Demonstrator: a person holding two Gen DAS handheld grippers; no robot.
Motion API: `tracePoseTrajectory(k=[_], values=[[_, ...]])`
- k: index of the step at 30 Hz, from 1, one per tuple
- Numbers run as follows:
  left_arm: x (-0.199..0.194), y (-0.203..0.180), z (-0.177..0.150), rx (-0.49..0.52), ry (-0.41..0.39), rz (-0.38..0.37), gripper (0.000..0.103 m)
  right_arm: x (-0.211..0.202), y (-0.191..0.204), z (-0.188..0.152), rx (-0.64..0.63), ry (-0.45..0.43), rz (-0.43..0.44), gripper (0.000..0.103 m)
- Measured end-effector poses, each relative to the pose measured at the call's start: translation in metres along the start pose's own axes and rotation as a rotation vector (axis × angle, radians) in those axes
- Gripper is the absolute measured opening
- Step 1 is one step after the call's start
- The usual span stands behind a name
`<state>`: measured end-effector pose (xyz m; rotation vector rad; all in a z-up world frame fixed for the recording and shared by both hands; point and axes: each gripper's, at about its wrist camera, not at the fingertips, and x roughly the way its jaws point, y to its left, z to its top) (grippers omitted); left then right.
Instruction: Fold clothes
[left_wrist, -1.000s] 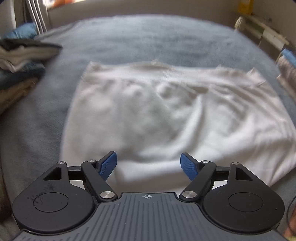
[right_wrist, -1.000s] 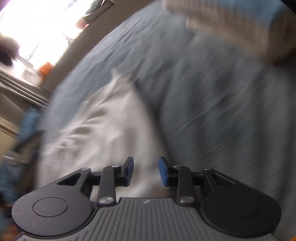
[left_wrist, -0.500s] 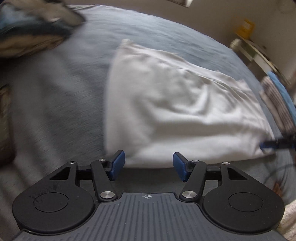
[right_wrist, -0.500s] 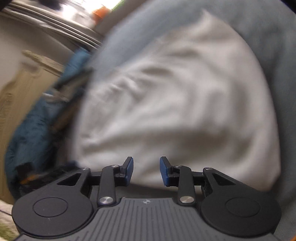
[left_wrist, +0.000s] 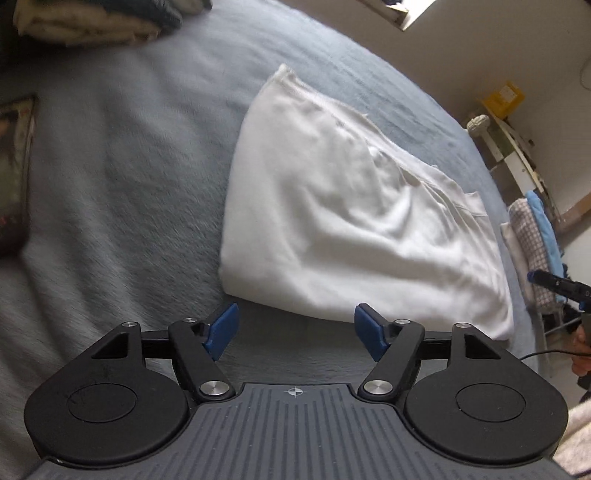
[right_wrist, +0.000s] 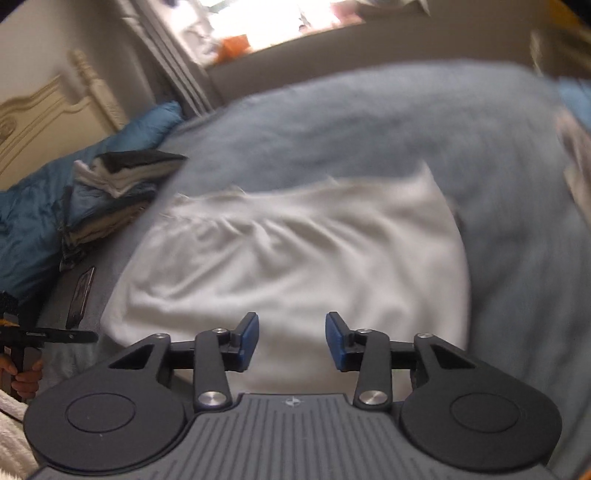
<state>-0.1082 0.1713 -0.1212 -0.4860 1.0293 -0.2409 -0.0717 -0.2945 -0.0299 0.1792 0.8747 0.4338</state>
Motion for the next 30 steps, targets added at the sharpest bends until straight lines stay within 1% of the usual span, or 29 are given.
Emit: tracePoseTrajectory(k=[3,4,5,8,10,13,17,20,22,23,26,30], values=[[0.002,0.001,0.000,-0.028,-0.011,0.024,0.070,0.008,0.017,0.009,-0.081,-0.001,-0.005,0.047],[0.000,0.002,0.001,-0.038,-0.015,0.028,0.070,0.010,0.022,0.011,-0.110,0.001,-0.009,0.051],[-0.002,0.003,0.003,-0.044,-0.021,0.031,0.070,0.012,0.028,0.012,-0.139,0.002,-0.014,0.056],[-0.009,0.003,0.011,-0.032,-0.051,0.045,0.070,0.018,0.043,0.017,-0.221,0.009,-0.033,0.064],[-0.011,0.001,0.018,-0.018,-0.073,0.053,0.073,0.027,0.052,0.021,-0.252,0.024,-0.046,0.071],[-0.001,-0.010,0.031,0.016,-0.079,0.102,0.073,0.049,0.063,0.028,-0.285,0.059,-0.075,0.073],[0.018,-0.026,0.050,0.057,-0.085,0.176,0.075,0.090,0.072,0.036,-0.296,0.132,-0.172,0.073],[0.031,-0.034,0.063,0.083,-0.084,0.252,0.075,0.110,0.074,0.040,-0.264,0.145,-0.198,0.073],[0.036,-0.037,0.069,0.106,-0.085,0.281,0.075,0.122,0.075,0.042,-0.240,0.150,-0.211,0.073],[0.039,-0.039,0.072,0.115,-0.082,0.299,0.075,0.127,0.075,0.043,-0.219,0.154,-0.216,0.077],[0.048,-0.042,0.076,0.135,-0.059,0.354,0.075,0.139,0.074,0.042,-0.166,0.155,-0.224,0.082],[0.059,-0.043,0.079,0.149,-0.023,0.389,0.075,0.157,0.074,0.033,-0.155,0.160,-0.269,0.086]])
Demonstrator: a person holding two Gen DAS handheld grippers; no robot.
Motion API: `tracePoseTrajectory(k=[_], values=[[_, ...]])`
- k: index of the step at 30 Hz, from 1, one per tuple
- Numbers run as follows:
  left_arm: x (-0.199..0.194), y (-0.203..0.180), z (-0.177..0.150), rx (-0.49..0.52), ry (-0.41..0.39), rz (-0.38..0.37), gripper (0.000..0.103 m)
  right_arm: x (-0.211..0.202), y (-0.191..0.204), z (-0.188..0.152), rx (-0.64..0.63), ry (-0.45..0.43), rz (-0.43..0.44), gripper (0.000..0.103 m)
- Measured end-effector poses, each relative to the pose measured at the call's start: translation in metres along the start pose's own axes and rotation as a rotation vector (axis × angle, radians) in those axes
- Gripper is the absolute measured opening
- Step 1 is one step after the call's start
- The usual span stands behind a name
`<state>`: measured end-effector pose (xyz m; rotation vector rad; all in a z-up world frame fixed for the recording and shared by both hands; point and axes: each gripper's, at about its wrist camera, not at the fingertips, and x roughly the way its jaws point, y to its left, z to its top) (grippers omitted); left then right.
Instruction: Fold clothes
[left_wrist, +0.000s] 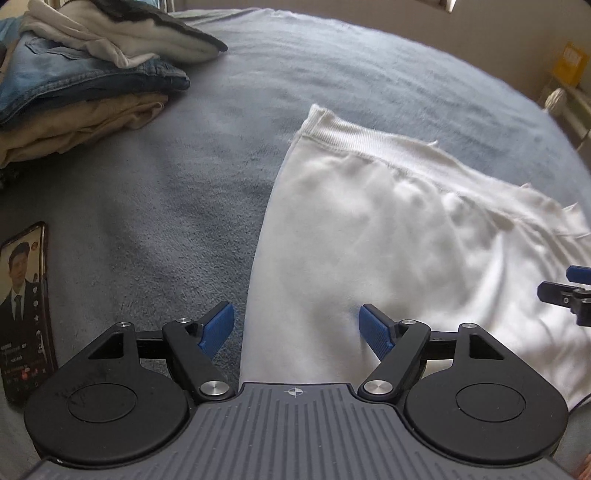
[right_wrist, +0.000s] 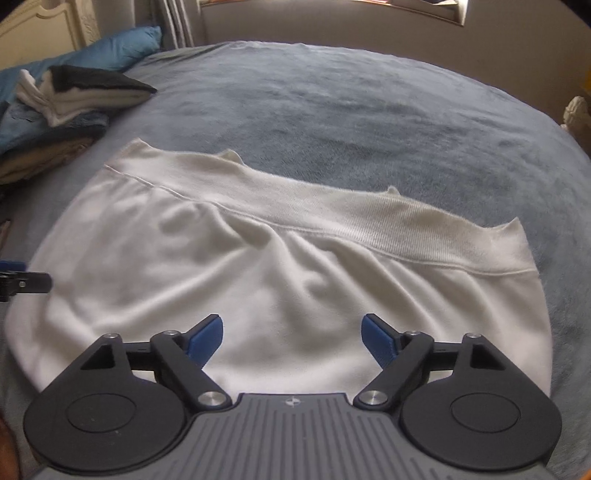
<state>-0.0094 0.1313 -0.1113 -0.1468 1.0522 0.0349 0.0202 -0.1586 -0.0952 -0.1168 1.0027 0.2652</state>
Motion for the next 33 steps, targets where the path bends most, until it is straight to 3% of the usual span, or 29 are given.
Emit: tracePoseTrajectory(k=[9,15,33], values=[[0.004,-0.011,0.000,0.073,0.020,0.048,0.079,0.008,0.003,-0.001,0.031,0.016,-0.011,0.092],[0.006,-0.021,-0.001,0.130,0.011,0.084,0.083,0.021,0.016,-0.007,-0.030,0.034,-0.016,0.103],[0.008,-0.032,-0.002,0.199,0.007,0.146,0.092,0.026,0.016,-0.002,-0.042,0.084,-0.009,0.103]])
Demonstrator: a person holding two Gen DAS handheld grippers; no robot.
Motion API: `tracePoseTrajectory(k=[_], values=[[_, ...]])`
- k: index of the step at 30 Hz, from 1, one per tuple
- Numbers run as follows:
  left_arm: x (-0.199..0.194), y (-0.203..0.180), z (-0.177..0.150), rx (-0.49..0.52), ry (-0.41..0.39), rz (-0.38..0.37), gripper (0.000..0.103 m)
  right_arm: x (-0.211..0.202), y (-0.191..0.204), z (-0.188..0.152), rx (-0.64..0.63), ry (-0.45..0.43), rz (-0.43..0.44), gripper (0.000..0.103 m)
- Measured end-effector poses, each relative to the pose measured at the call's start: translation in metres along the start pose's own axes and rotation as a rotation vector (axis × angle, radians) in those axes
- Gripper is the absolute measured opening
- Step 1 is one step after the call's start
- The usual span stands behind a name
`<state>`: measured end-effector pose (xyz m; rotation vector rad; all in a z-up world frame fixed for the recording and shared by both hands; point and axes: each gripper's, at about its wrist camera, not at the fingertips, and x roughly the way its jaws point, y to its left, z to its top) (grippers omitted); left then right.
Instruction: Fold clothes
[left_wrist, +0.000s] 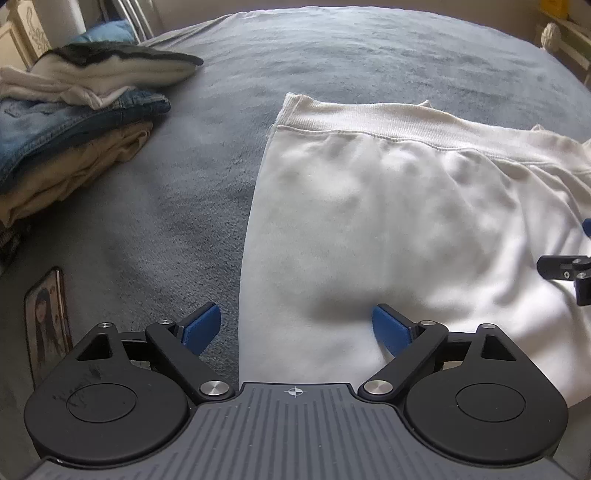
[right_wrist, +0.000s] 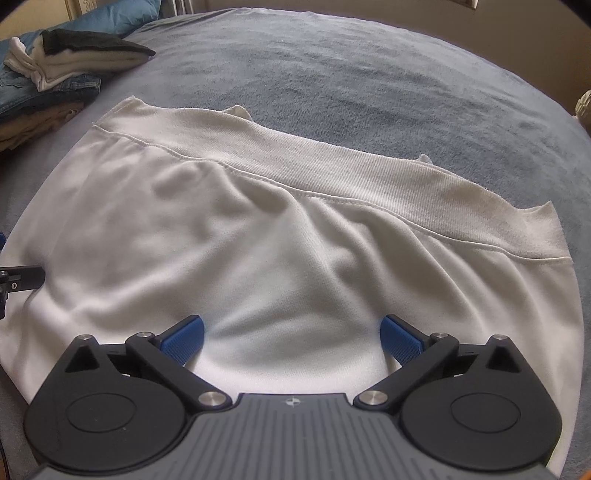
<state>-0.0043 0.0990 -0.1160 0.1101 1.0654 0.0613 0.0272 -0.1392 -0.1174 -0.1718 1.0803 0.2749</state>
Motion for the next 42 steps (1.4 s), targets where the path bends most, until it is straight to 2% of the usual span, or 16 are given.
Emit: tracePoseTrajectory(k=[11,14,16,19,20,22,24,27,35,38,39,42], values=[[0.000,-0.002,0.002,0.031,0.004,0.020,0.098,0.001,-0.001,0.000,-0.003,-0.003,0.003,0.103],[-0.006,0.009,-0.002,0.008,-0.042,-0.035,0.098,0.000,-0.001,-0.001,-0.003,-0.006,0.004,0.103],[-0.013,0.021,-0.010,-0.037,-0.094,-0.098,0.097,0.000,-0.001,-0.001,-0.003,-0.008,0.006,0.103],[-0.015,0.039,-0.026,-0.116,-0.110,-0.216,0.095,-0.001,-0.001,-0.002,-0.004,-0.011,0.008,0.103],[-0.013,0.044,-0.031,-0.145,-0.102,-0.252,0.093,-0.001,0.000,-0.002,-0.004,-0.010,0.007,0.103],[-0.008,0.053,-0.041,-0.204,-0.088,-0.326,0.077,-0.001,0.000,-0.002,-0.004,-0.009,0.005,0.103],[-0.003,0.061,-0.047,-0.267,-0.102,-0.370,0.075,-0.001,0.001,-0.002,-0.004,-0.010,0.004,0.103],[0.003,0.069,-0.047,-0.339,-0.151,-0.431,0.066,-0.001,0.001,-0.003,-0.003,-0.011,0.005,0.103],[0.030,0.070,-0.019,-0.310,-0.198,-0.525,0.063,-0.002,0.002,-0.003,-0.001,-0.009,0.000,0.103],[0.036,0.077,-0.016,-0.343,-0.202,-0.566,0.062,-0.001,0.001,-0.003,0.000,-0.010,0.000,0.103],[0.037,0.079,-0.016,-0.353,-0.203,-0.574,0.059,-0.001,0.001,-0.003,0.001,-0.011,0.000,0.103],[0.035,0.078,-0.021,-0.330,-0.188,-0.619,0.041,-0.001,0.001,-0.004,0.001,-0.013,0.000,0.103]])
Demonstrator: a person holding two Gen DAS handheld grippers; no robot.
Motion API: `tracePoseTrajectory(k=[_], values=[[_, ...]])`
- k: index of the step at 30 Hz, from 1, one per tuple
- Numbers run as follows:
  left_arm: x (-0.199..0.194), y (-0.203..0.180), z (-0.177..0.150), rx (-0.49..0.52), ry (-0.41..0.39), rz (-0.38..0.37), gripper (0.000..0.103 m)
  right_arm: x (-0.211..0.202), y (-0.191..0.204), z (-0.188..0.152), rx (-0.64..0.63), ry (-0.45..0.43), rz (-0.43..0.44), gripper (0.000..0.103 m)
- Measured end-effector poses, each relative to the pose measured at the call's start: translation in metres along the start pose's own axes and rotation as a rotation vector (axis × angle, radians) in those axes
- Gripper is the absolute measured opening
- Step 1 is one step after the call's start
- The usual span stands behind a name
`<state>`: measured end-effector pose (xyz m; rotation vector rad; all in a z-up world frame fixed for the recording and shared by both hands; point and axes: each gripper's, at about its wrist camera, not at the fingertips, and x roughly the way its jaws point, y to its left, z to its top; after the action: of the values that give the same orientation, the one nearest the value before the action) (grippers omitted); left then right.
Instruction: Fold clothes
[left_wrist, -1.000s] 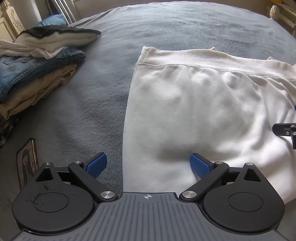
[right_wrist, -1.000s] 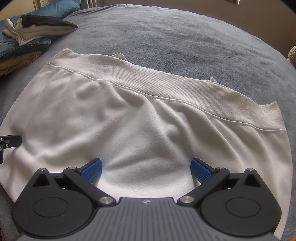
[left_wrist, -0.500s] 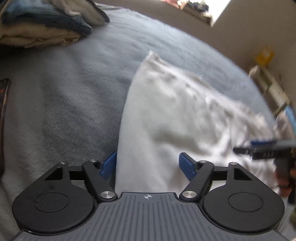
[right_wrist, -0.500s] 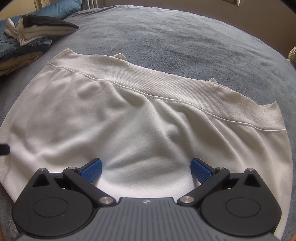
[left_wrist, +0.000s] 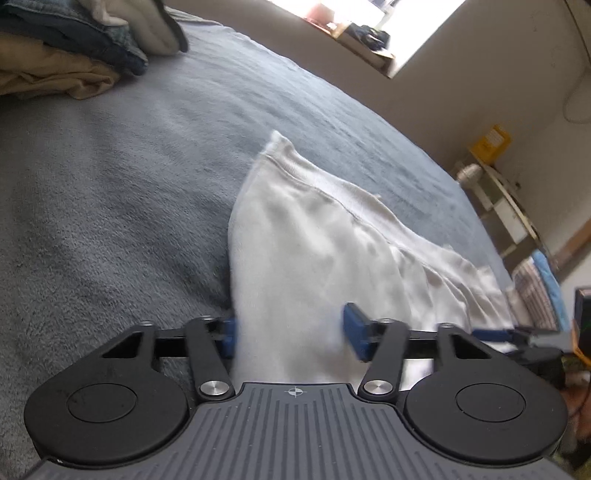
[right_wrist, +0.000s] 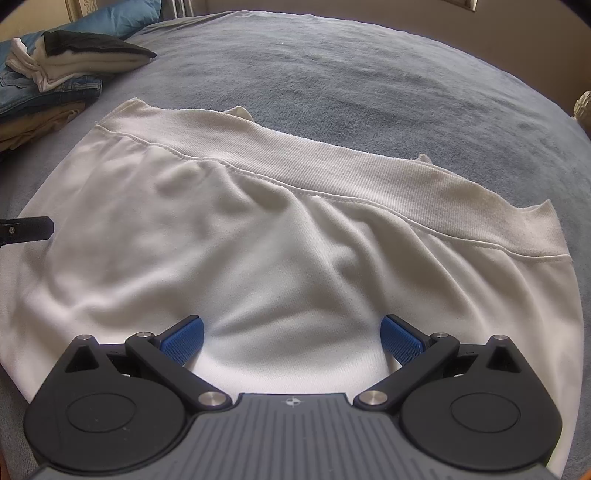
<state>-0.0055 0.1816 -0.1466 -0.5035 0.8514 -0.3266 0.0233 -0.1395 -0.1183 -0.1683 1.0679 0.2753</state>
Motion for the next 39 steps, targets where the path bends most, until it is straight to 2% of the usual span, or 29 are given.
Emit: tracePoseTrajectory(k=[3,8,9,10,12,16,20,27,33,36,39], values=[[-0.001,0.000,-0.006,0.012,0.019,-0.025,0.040,0.001,-0.001,-0.001,0.000,-0.003,0.003,0.103],[0.008,-0.005,-0.003,0.010,0.017,0.006,0.040,0.003,-0.003,0.001,0.002,-0.002,0.005,0.103],[0.009,-0.009,-0.002,0.026,0.021,0.022,0.035,0.003,-0.003,0.001,0.002,-0.003,0.006,0.103],[0.008,-0.013,-0.001,0.035,0.024,0.032,0.024,0.002,-0.003,0.000,0.002,-0.005,0.007,0.103],[0.006,-0.019,0.002,0.034,0.027,0.046,0.018,0.002,-0.002,0.000,0.002,-0.008,0.008,0.103],[-0.001,-0.028,0.008,0.010,0.019,0.057,0.015,0.001,-0.001,-0.002,0.001,-0.011,0.007,0.103],[-0.015,-0.048,0.021,0.005,-0.022,-0.001,0.015,0.000,-0.001,-0.004,-0.003,-0.024,0.009,0.103],[-0.019,-0.114,0.048,0.129,-0.034,-0.100,0.014,-0.001,-0.003,-0.005,-0.017,-0.036,0.019,0.103],[0.000,-0.170,0.058,0.271,0.027,-0.139,0.014,-0.018,-0.009,-0.012,-0.044,-0.071,0.033,0.103],[0.013,-0.193,0.061,0.325,0.077,-0.148,0.014,-0.045,-0.019,-0.030,-0.075,-0.137,0.037,0.102],[0.032,-0.215,0.062,0.371,0.139,-0.171,0.014,-0.062,-0.036,-0.052,-0.049,-0.144,0.054,0.097]])
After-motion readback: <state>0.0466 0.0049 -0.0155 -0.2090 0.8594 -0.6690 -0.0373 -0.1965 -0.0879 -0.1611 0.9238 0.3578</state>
